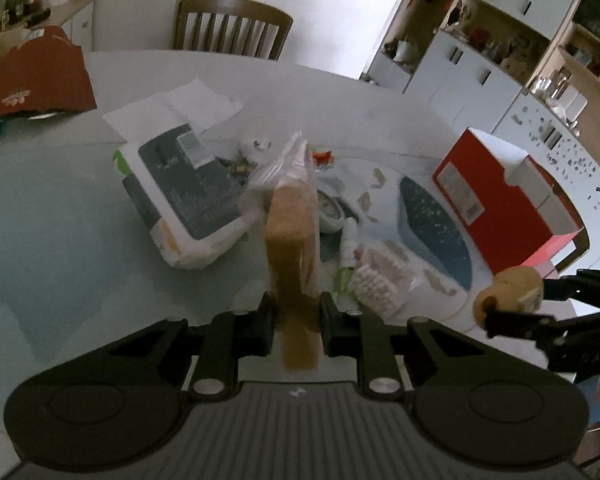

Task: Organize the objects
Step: 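Grasp the bread bag with the left gripper while the right gripper grasps the yellow bottle, then carry both items over the red box and open both grippers to drop them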

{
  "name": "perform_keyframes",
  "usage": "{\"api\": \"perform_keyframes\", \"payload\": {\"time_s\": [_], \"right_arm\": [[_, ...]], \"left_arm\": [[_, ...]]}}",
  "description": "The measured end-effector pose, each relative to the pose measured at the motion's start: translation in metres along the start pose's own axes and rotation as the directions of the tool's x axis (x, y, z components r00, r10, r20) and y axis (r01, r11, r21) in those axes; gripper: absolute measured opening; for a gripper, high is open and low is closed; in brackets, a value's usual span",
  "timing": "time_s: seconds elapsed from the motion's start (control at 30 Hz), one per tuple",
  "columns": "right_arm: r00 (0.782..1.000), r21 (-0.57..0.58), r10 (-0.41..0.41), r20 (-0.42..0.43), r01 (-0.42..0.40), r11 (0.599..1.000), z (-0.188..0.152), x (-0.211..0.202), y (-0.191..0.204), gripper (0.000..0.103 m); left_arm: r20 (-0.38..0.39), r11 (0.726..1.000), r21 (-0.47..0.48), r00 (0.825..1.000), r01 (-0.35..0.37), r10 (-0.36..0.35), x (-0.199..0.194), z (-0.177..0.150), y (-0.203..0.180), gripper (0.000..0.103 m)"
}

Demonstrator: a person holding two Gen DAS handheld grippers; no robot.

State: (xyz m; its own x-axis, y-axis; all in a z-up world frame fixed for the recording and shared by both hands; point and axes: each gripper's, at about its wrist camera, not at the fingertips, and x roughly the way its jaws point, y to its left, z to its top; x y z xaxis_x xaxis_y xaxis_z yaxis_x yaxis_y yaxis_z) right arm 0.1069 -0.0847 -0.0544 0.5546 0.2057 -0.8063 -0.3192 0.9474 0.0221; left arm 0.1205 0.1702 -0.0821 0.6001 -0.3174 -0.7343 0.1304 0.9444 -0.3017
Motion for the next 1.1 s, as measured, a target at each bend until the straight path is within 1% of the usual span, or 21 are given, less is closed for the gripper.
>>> {"api": "perform_keyframes", "payload": {"time_s": [0.17, 0.27, 0.4, 0.53, 0.77, 0.93, 1.1], "right_arm": [[0.999, 0.014, -0.024, 0.033, 0.024, 1.000, 0.003, -0.018, -0.027, 0.069], [0.998, 0.025, -0.015, 0.057, 0.014, 1.000, 0.007, -0.029, -0.046, 0.068], [0.996, 0.010, -0.021, 0.087, 0.020, 1.000, 0.015, -0.040, -0.073, 0.068], [0.994, 0.016, -0.024, 0.108, 0.023, 1.000, 0.023, -0.045, -0.104, 0.069], [0.987, 0.024, -0.032, 0.157, 0.028, 0.999, 0.032, -0.050, -0.157, 0.068], [0.984, 0.030, -0.047, 0.173, 0.043, 0.999, 0.032, -0.049, -0.191, 0.068], [0.983, 0.040, -0.079, 0.168, 0.074, 0.996, 0.028, -0.046, -0.225, 0.068]], "left_arm": [[0.021, 0.999, 0.017, 0.999, -0.029, 0.028, -0.005, 0.004, -0.019, 0.020], [0.028, 0.999, 0.004, 0.998, -0.048, 0.048, -0.004, 0.006, -0.029, 0.020], [0.059, 0.997, -0.011, 0.995, -0.079, 0.080, -0.010, 0.016, -0.045, 0.020], [0.095, 0.996, -0.001, 0.991, -0.091, 0.090, -0.019, 0.028, -0.067, 0.020], [0.136, 0.997, 0.030, 0.989, -0.070, 0.066, -0.021, 0.051, -0.119, 0.020], [0.136, 0.998, 0.061, 0.990, -0.035, 0.027, -0.006, 0.064, -0.160, 0.020], [0.126, 0.992, 0.122, 0.992, 0.015, -0.030, 0.015, 0.077, -0.206, 0.020]]}}
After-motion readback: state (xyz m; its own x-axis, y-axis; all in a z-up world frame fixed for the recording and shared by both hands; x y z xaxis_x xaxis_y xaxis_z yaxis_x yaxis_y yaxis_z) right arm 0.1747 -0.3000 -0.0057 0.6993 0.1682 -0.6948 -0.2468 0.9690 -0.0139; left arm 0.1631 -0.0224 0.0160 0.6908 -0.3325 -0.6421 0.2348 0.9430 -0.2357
